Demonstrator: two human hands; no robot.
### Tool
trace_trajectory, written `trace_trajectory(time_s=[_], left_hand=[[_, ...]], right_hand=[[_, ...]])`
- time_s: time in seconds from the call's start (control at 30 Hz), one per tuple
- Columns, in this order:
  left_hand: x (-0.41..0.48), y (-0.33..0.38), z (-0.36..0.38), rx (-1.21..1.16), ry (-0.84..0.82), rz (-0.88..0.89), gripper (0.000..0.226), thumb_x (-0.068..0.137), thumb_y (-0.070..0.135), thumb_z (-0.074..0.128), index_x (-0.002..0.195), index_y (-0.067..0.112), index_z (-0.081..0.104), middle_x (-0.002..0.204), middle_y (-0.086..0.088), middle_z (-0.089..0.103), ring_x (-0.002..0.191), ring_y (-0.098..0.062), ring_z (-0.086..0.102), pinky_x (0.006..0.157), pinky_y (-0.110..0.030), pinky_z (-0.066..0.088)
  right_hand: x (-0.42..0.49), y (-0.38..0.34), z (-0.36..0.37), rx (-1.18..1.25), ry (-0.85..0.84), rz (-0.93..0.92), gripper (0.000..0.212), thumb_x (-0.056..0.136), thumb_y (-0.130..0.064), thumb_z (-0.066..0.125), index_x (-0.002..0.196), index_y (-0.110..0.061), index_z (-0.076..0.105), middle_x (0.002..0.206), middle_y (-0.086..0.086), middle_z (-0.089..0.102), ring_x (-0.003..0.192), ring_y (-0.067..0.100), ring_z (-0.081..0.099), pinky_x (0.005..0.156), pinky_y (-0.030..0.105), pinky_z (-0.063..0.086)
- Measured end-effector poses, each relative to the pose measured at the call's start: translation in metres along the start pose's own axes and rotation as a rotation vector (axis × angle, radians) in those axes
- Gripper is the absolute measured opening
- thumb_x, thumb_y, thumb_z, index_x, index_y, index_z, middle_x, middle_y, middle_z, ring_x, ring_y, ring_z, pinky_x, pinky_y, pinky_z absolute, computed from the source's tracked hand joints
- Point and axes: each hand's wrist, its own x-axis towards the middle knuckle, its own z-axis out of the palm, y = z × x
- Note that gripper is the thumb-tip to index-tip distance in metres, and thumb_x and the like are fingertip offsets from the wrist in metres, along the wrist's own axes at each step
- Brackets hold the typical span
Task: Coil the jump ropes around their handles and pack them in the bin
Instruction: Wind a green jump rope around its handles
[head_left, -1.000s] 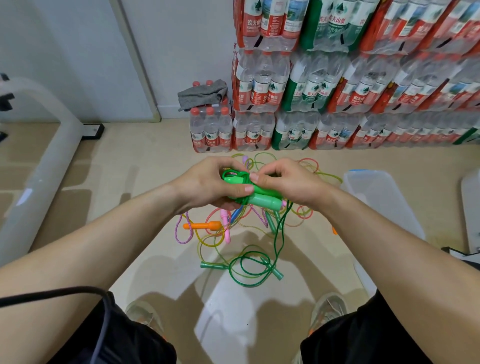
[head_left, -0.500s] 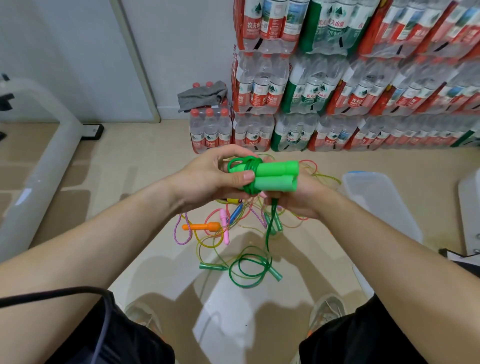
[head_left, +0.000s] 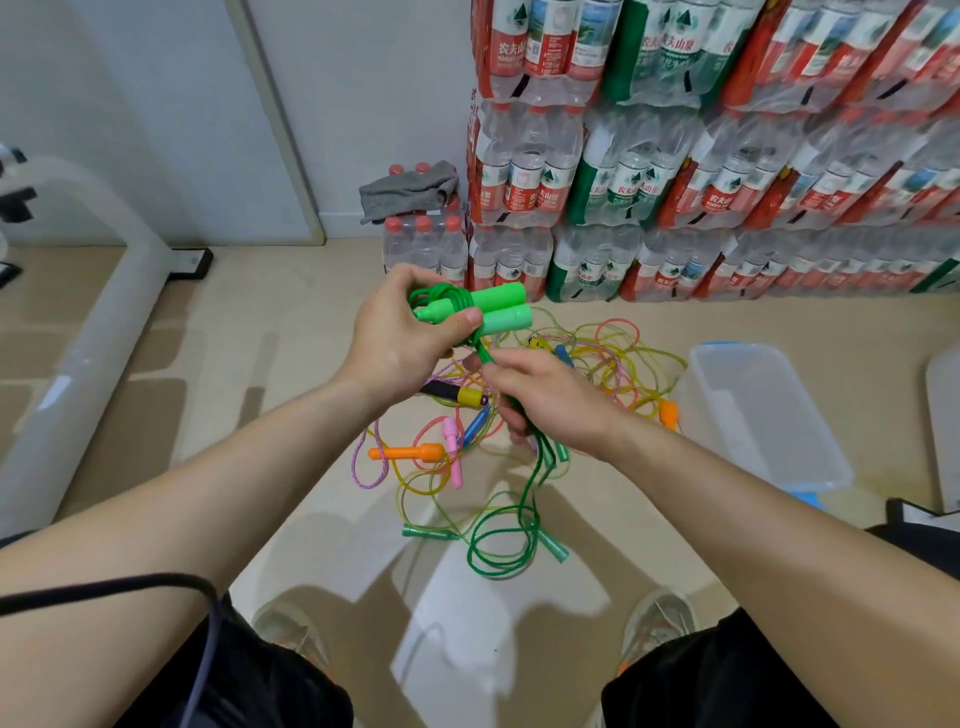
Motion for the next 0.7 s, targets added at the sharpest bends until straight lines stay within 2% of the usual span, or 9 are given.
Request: trace_trajectory(time_s=[0.03, 0.1, 0.2, 0.3, 0.37, 0.43, 0.5, 0.57, 0.7], left_hand=[[0.001, -0.001, 0.000, 0.063, 0.016, 0.012, 0.040, 0.070, 0.046, 0.085, 0.098, 0.041, 0.056, 0.101, -0.003, 0.065, 0.086, -0.029, 0.072, 0.076, -0.049, 0.061], [0.003, -0.005, -0.001, 0.128, 0.050, 0.005, 0.041, 0.063, 0.056, 0.080, 0.092, 0.044, 0.054, 0.100, 0.000, 0.066, 0.088, -0.028, 0.071, 0.078, -0.051, 0.060], [0.007, -0.006, -0.001, 0.042, 0.073, -0.050, 0.041, 0.076, 0.031, 0.085, 0.102, 0.025, 0.055, 0.107, -0.010, 0.063, 0.087, -0.029, 0.072, 0.071, -0.048, 0.062], [0.011, -0.010, 0.002, 0.055, 0.037, -0.045, 0.041, 0.079, 0.022, 0.085, 0.106, 0.018, 0.054, 0.108, -0.012, 0.062, 0.089, -0.030, 0.071, 0.072, -0.047, 0.063], [0.009, -0.007, 0.001, 0.116, -0.034, -0.019, 0.044, 0.069, 0.036, 0.087, 0.101, 0.029, 0.056, 0.104, -0.007, 0.063, 0.092, -0.030, 0.070, 0.077, -0.050, 0.061], [0.009, -0.006, 0.000, 0.170, -0.137, 0.003, 0.046, 0.064, 0.044, 0.085, 0.099, 0.034, 0.057, 0.103, -0.005, 0.065, 0.091, -0.029, 0.070, 0.080, -0.051, 0.060], [0.006, -0.003, 0.003, 0.230, -0.247, 0.070, 0.044, 0.073, 0.030, 0.087, 0.106, 0.026, 0.059, 0.100, -0.002, 0.066, 0.088, -0.021, 0.069, 0.080, -0.044, 0.059], [0.001, 0.000, 0.007, 0.249, -0.358, 0.124, 0.039, 0.079, 0.015, 0.084, 0.111, 0.016, 0.060, 0.097, -0.003, 0.065, 0.082, -0.014, 0.065, 0.075, -0.036, 0.058], [-0.012, 0.012, 0.010, -0.038, -0.539, -0.003, 0.035, 0.081, 0.002, 0.077, 0.109, 0.014, 0.061, 0.100, -0.016, 0.063, 0.084, -0.026, 0.068, 0.074, -0.043, 0.063]], right_hand=[[-0.001, -0.001, -0.001, -0.050, -0.003, -0.002, 0.024, 0.105, -0.021, 0.048, 0.087, -0.012, 0.061, 0.055, 0.006, 0.051, 0.052, 0.022, 0.046, 0.056, 0.039, 0.044], [-0.001, -0.002, -0.005, -0.147, 0.014, -0.024, 0.026, 0.102, -0.022, 0.051, 0.091, 0.000, 0.060, 0.058, 0.002, 0.061, 0.053, 0.020, 0.049, 0.056, 0.040, 0.045], [-0.003, -0.005, -0.015, -0.182, 0.011, -0.078, 0.028, 0.098, -0.029, 0.057, 0.078, -0.012, 0.066, 0.059, 0.001, 0.062, 0.057, 0.018, 0.054, 0.064, 0.043, 0.047], [-0.006, -0.012, -0.027, -0.218, 0.027, -0.087, 0.021, 0.099, -0.027, 0.059, 0.090, -0.016, 0.074, 0.058, 0.001, 0.049, 0.054, 0.011, 0.045, 0.059, 0.034, 0.038], [-0.005, -0.017, -0.035, -0.380, 0.125, -0.133, 0.019, 0.098, -0.026, 0.061, 0.096, -0.014, 0.076, 0.061, 0.002, 0.055, 0.055, 0.005, 0.046, 0.058, 0.028, 0.037], [-0.004, -0.023, -0.041, -0.495, 0.234, -0.189, 0.012, 0.095, -0.026, 0.065, 0.090, -0.022, 0.076, 0.063, -0.010, 0.061, 0.057, -0.001, 0.051, 0.056, 0.018, 0.038], [0.000, -0.025, -0.047, -0.437, 0.300, -0.249, 0.007, 0.089, -0.024, 0.073, 0.083, -0.029, 0.074, 0.070, -0.016, 0.066, 0.065, -0.004, 0.059, 0.066, 0.020, 0.045], [0.004, -0.022, -0.053, -0.330, 0.298, -0.282, 0.015, 0.083, -0.021, 0.080, 0.078, -0.030, 0.069, 0.073, -0.018, 0.068, 0.072, -0.001, 0.063, 0.072, 0.025, 0.050], [0.004, -0.020, -0.066, -0.224, 0.202, -0.307, 0.016, 0.082, -0.017, 0.083, 0.079, -0.024, 0.069, 0.067, -0.018, 0.066, 0.069, 0.001, 0.060, 0.070, 0.022, 0.047]])
